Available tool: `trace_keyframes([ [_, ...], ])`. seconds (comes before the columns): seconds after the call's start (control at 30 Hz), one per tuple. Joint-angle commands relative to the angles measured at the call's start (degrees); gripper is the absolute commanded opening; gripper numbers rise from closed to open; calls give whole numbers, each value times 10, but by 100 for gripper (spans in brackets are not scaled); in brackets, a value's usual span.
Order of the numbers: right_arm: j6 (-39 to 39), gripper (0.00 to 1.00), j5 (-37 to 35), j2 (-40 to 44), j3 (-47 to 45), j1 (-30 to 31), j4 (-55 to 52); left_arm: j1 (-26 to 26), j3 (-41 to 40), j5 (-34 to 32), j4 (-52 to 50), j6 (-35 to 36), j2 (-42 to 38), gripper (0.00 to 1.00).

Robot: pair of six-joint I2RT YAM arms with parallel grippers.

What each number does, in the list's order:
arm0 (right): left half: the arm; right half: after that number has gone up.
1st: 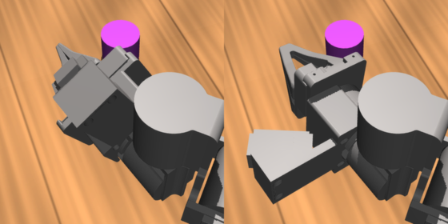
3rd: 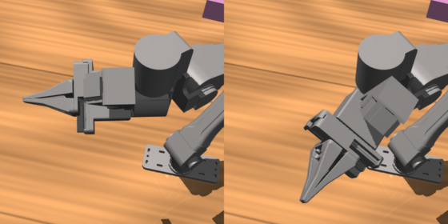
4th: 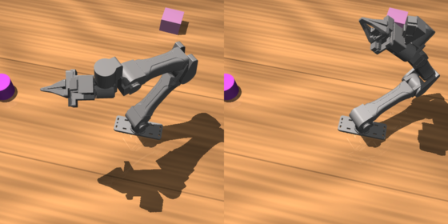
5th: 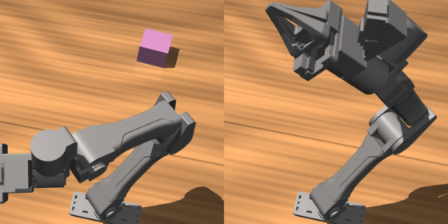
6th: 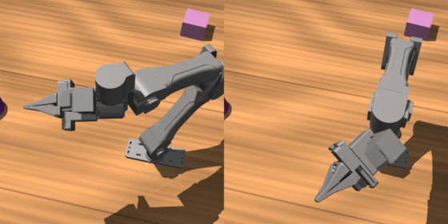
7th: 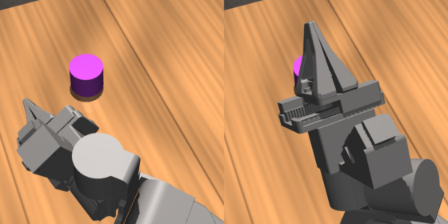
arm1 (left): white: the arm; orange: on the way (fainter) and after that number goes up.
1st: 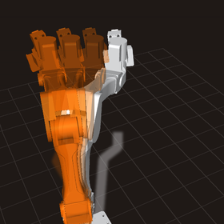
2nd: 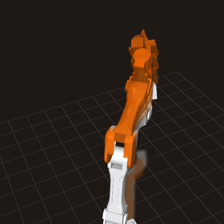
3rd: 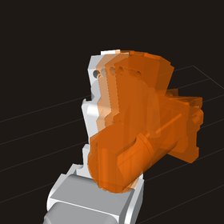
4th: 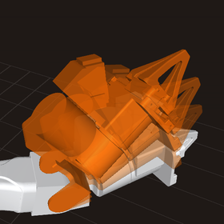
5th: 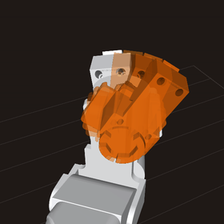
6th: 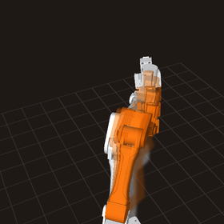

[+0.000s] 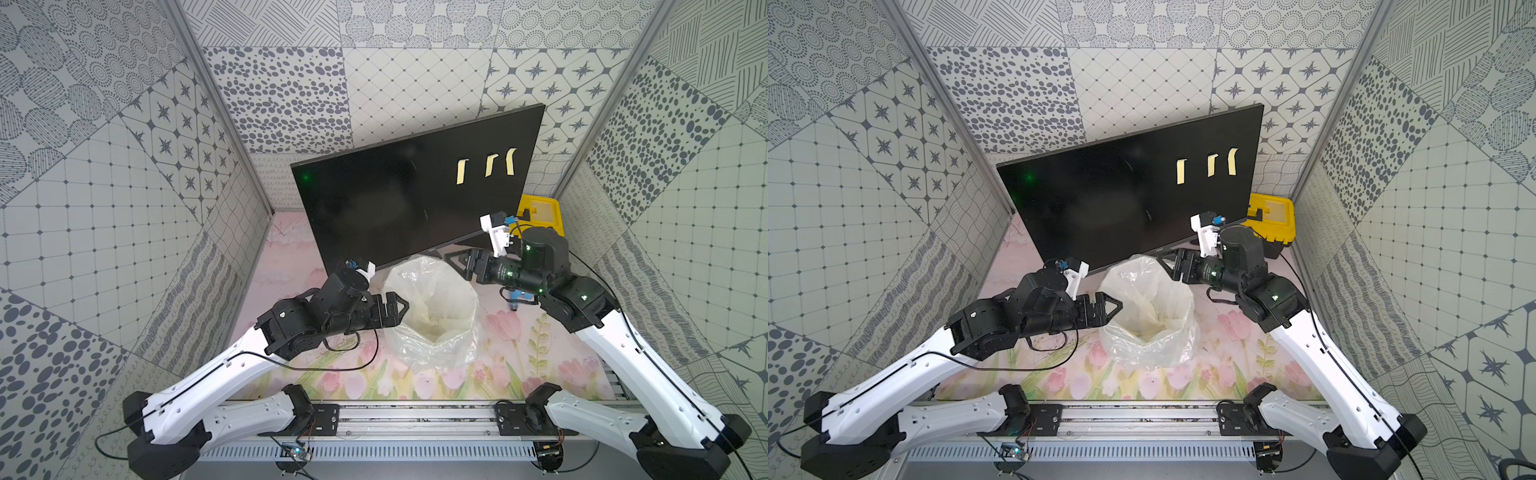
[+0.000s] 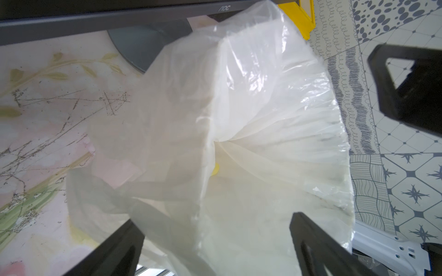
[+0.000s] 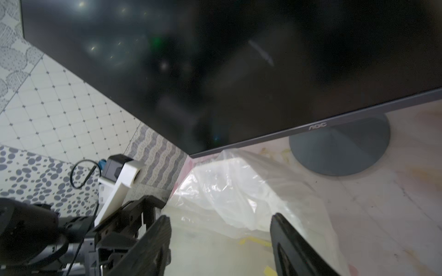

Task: Remove the sticky note from the monitor
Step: Place the sticky note in the trash bin, then tear off the sticky note from the monitor.

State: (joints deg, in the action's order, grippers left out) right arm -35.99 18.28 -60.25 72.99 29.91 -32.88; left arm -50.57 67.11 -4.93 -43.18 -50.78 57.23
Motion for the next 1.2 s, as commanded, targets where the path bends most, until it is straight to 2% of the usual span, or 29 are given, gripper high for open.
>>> trace_keyframes([
  [0.0,-5,72,-25,9,24,-54,44,-3,-3,-18,-20,5,-5,99],
  [0.2,-111,72,51,-13,6,-202,172,-4,-7,-15,-20,7,-6,99],
  [0.37,-253,70,114,-59,-30,-272,360,-3,-5,-13,-19,11,-5,99],
  [0.53,-337,67,129,-114,-41,-288,484,-3,-3,-11,-16,14,-3,99],
  [0.7,-381,65,129,-160,-39,-289,549,-4,-3,-8,-11,14,-1,99],
  [1.17,-378,59,109,-228,-14,-295,593,-4,0,-2,-4,16,3,99],
])
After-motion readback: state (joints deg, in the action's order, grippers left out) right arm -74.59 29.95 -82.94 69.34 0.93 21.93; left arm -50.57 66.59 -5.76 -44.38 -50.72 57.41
